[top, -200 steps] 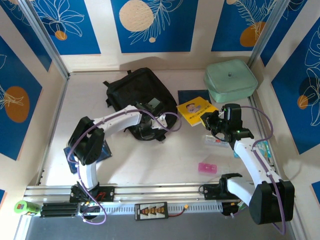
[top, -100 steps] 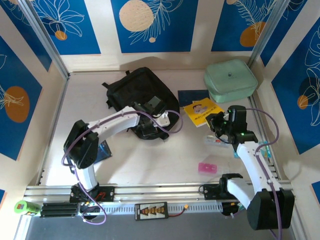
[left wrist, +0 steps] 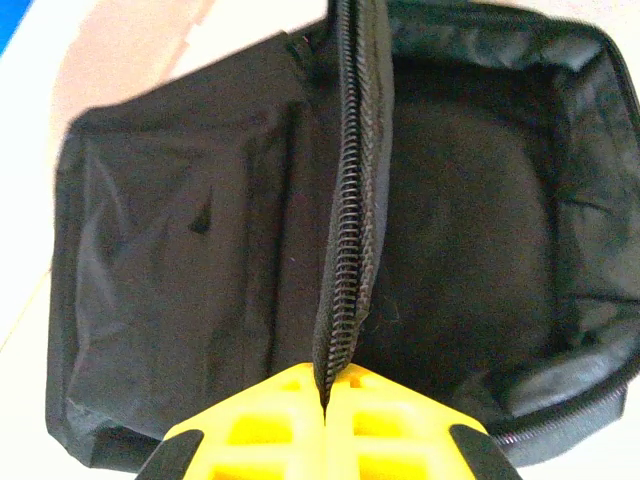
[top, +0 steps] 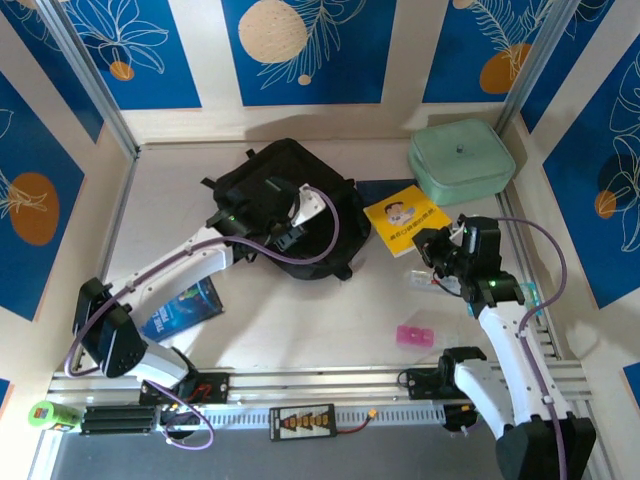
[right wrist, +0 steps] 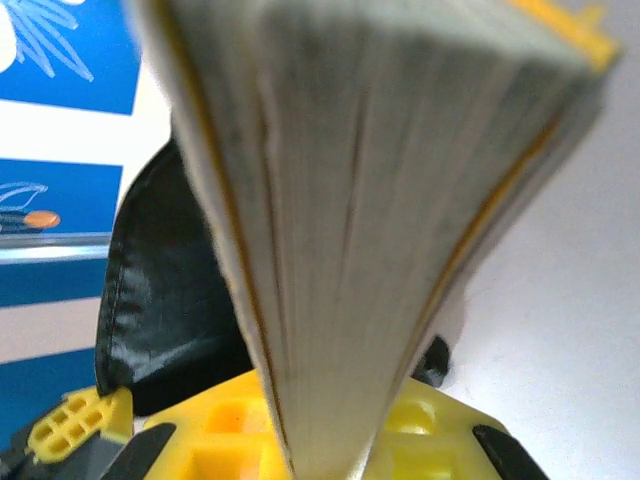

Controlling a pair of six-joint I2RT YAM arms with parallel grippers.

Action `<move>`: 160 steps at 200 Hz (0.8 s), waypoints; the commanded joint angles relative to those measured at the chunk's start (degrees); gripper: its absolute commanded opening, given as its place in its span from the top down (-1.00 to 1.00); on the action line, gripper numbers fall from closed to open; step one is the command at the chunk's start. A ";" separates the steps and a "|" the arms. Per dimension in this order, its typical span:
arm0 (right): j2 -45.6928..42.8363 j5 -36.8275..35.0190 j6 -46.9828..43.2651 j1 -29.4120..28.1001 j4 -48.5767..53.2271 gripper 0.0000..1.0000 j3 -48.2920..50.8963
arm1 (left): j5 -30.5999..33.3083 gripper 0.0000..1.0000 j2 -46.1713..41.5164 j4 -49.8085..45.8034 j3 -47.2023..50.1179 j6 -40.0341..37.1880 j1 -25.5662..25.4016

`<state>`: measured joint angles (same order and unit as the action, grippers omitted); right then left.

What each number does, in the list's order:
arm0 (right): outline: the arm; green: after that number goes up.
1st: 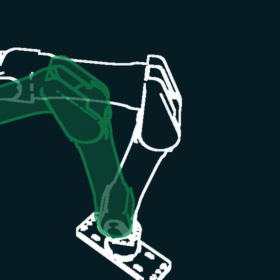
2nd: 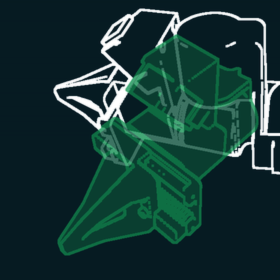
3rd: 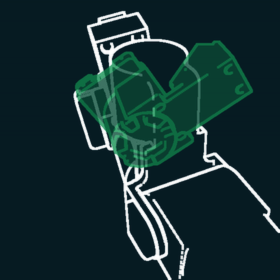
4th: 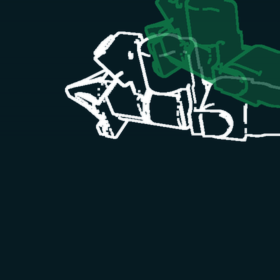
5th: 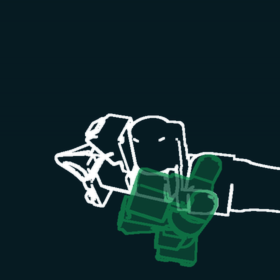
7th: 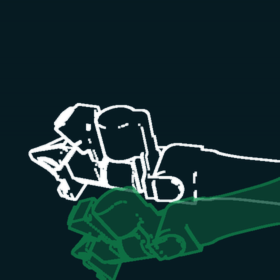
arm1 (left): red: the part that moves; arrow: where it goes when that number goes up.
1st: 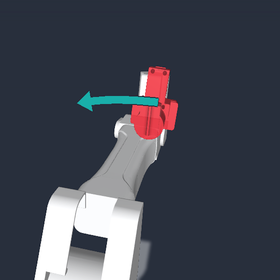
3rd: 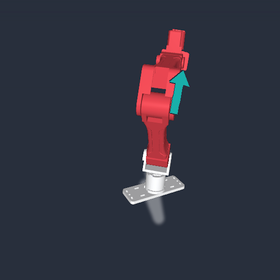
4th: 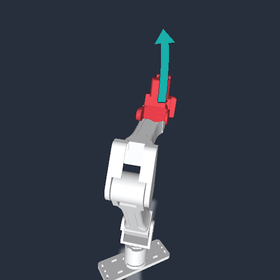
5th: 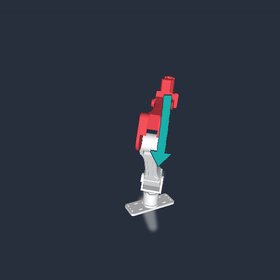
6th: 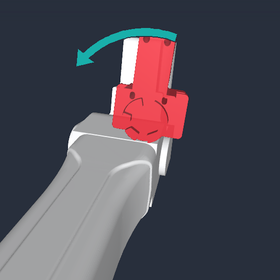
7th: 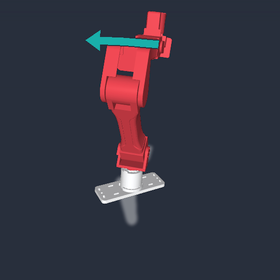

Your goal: Pack books, pencil case, and school supplies into a backpack

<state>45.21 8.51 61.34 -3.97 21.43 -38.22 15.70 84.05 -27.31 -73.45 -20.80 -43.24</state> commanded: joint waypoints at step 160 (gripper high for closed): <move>33.43 11.07 13.63 -20.08 -44.14 0.84 -8.45 | -12.57 1.00 -10.44 17.92 9.90 2.32 0.21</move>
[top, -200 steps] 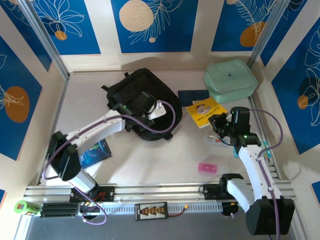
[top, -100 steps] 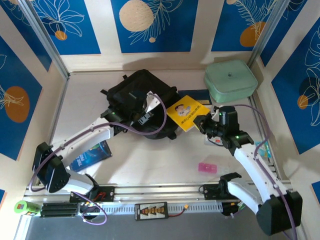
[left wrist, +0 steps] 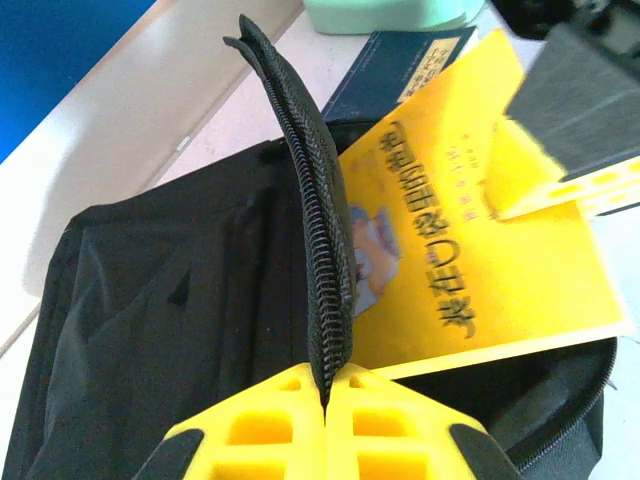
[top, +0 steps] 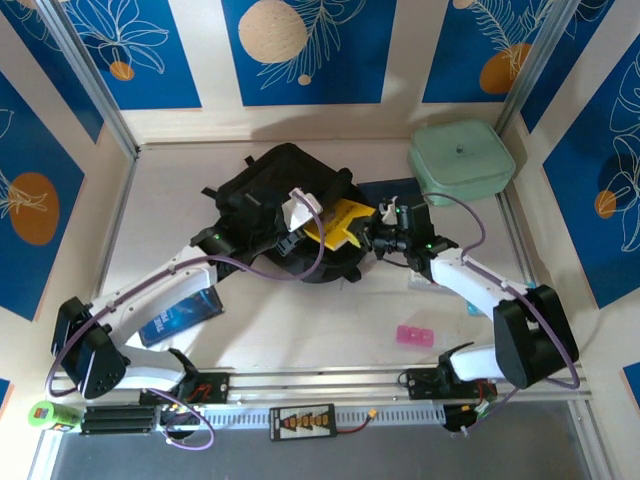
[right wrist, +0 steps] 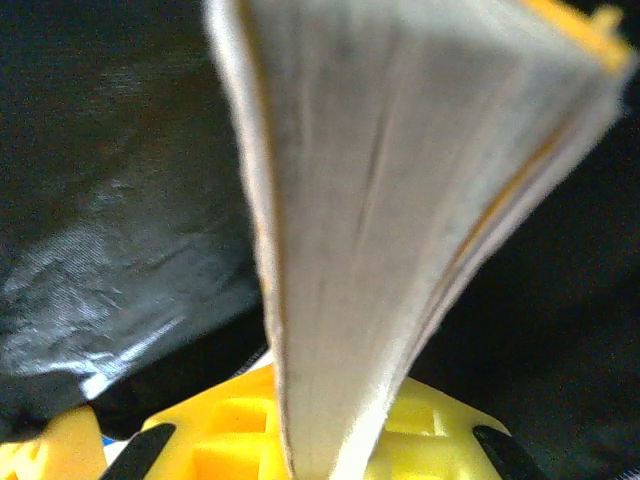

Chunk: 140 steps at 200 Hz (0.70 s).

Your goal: Pack books, pencil case, and school supplies into a backpack

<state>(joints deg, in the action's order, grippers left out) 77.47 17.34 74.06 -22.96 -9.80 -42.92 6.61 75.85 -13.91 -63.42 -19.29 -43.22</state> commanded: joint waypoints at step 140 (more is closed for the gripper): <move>33.89 -4.24 -3.44 -5.51 -24.47 0.78 -17.36 | -4.09 1.00 -1.32 5.10 0.08 2.31 0.46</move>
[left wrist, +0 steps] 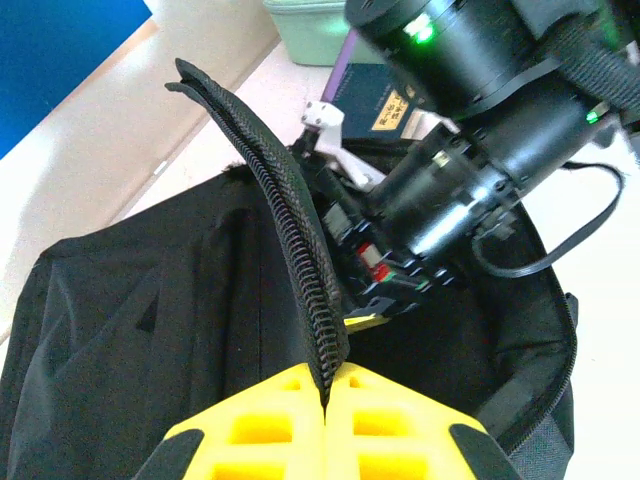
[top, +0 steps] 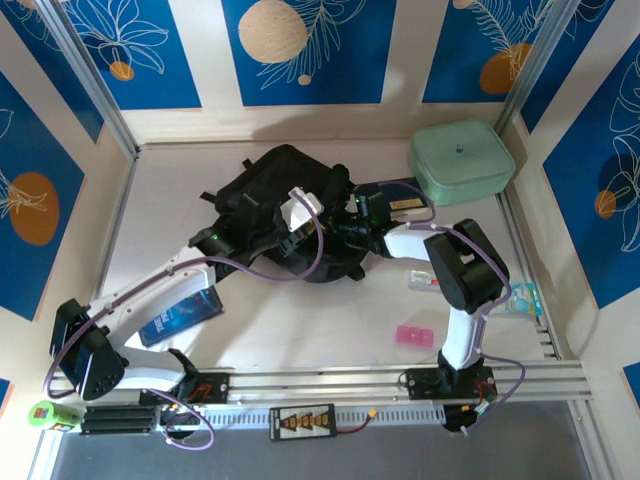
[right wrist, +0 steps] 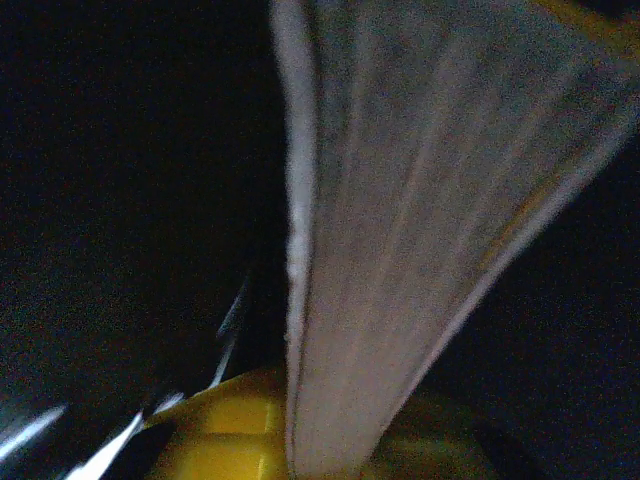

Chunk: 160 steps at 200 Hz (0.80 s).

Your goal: Pack books, pencil case, and school supplies into a backpack

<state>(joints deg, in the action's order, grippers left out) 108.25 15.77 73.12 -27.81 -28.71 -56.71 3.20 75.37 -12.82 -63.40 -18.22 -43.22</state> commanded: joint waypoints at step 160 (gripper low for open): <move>-20.40 -11.02 -11.08 1.05 25.37 -0.16 5.24 | -1.33 0.97 1.35 5.01 6.64 5.86 3.27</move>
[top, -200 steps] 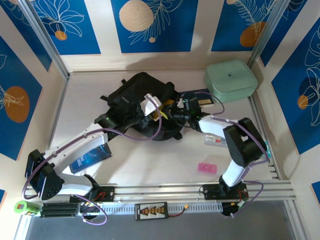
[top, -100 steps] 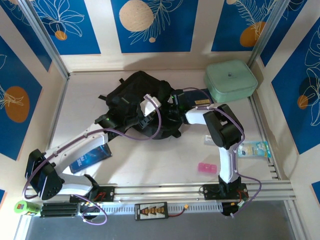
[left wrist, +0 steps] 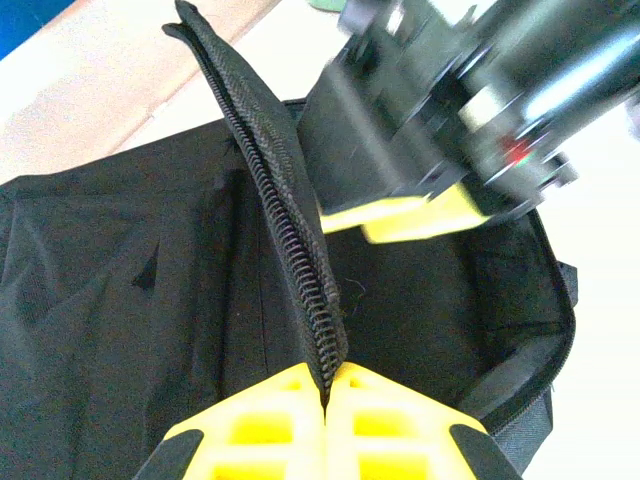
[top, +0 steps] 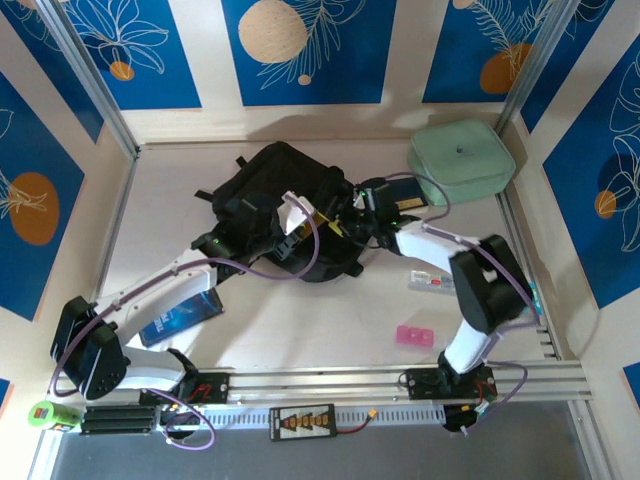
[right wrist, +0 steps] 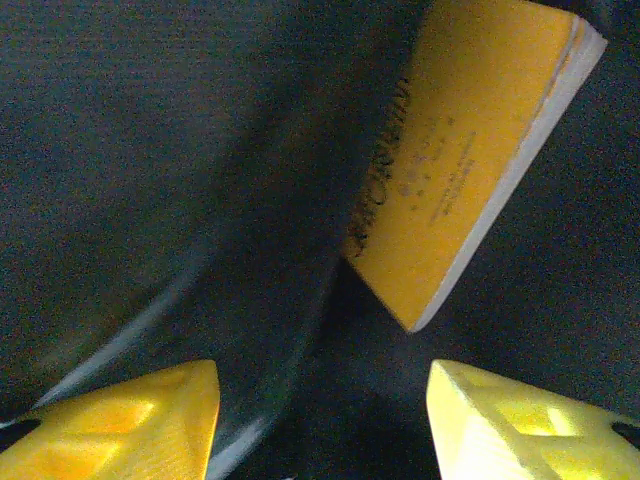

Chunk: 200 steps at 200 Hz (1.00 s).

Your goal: Pack books, pencil case, and school supplies into a backpack

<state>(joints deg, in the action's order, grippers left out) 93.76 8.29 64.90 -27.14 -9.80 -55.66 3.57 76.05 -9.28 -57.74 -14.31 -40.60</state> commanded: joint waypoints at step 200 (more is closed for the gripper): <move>-14.18 -9.49 -18.59 -1.49 27.71 -0.63 -5.22 | 8.92 -0.99 -14.06 -19.24 22.69 49.40 28.80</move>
<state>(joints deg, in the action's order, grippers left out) 78.08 -3.03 47.57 -27.53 17.43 -57.71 12.08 61.82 -23.66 -37.21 28.67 -17.04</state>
